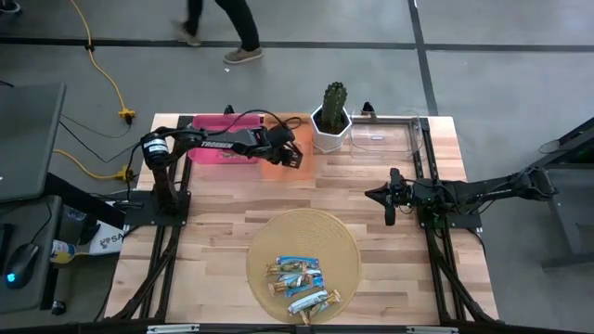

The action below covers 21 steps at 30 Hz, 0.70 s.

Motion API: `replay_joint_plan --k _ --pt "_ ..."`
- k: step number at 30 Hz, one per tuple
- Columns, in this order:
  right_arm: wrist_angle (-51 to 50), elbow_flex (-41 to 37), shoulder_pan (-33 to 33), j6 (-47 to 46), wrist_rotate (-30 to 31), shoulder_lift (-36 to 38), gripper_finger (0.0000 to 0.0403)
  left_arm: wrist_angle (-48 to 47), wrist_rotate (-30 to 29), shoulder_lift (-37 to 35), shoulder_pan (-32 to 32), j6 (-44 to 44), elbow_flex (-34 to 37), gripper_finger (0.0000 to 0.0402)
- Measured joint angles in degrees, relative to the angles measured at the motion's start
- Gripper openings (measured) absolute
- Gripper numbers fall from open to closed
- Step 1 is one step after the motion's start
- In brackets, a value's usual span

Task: Pick and place Granola Bars by type
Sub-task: Put the yellow granola bar into the orange bin

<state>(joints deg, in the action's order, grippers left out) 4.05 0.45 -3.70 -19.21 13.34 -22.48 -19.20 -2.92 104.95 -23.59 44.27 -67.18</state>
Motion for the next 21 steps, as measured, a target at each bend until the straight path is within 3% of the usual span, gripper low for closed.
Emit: replay_joint_plan --k 11,21 --pt "0.0 0.0 0.0 0.1 0.0 0.0 0.0000 -0.3 3.1 -0.1 0.0 -1.2 0.0 0.0229" --pt "0.0 0.0 0.0 0.1 0.0 0.0 0.0000 0.1 2.4 -8.8 0.0 -13.3 0.0 0.0245"
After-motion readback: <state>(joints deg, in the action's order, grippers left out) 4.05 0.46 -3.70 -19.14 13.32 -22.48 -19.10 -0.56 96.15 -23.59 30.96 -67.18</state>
